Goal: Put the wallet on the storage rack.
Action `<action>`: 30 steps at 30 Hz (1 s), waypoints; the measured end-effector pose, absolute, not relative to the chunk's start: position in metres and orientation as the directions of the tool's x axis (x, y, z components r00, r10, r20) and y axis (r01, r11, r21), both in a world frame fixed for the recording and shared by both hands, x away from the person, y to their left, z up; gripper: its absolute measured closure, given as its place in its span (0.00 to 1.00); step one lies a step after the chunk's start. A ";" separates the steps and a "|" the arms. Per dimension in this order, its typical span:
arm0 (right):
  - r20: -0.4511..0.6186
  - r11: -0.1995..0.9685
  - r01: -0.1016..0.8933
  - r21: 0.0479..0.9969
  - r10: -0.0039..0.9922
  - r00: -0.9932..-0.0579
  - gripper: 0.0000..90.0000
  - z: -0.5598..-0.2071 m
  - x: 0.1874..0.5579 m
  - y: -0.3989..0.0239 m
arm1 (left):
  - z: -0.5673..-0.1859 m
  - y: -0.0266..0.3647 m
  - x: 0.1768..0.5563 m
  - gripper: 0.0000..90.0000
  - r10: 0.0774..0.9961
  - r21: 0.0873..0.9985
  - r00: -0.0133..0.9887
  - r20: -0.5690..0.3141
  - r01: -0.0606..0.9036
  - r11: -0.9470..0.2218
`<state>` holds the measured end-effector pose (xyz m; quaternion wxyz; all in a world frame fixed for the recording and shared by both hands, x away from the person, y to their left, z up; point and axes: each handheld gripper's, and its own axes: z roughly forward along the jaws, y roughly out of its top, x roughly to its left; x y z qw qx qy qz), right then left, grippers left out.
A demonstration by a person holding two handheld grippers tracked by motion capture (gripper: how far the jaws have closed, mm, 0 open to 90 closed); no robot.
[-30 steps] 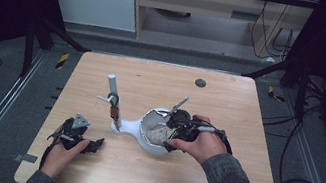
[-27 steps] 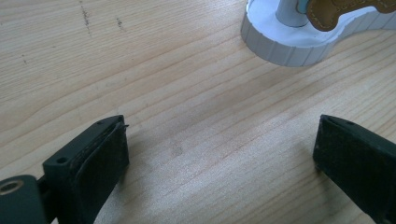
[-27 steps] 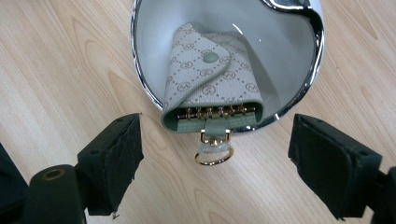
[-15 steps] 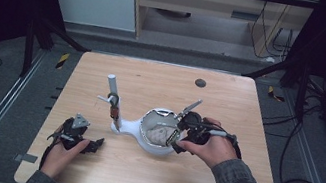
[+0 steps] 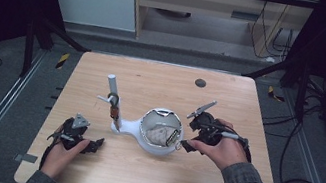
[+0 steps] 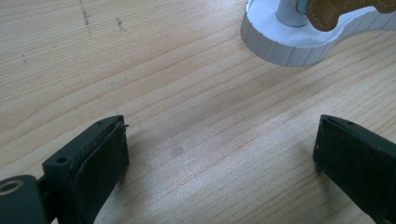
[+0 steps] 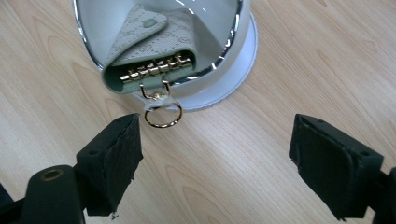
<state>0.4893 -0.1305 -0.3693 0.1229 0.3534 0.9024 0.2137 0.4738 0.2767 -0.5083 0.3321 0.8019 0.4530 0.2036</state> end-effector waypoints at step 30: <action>-0.093 0.454 0.613 0.646 0.845 -0.527 0.07 -0.395 0.501 -0.199 | -0.508 0.276 0.473 0.02 0.863 0.716 0.505 0.026 0.592 -0.368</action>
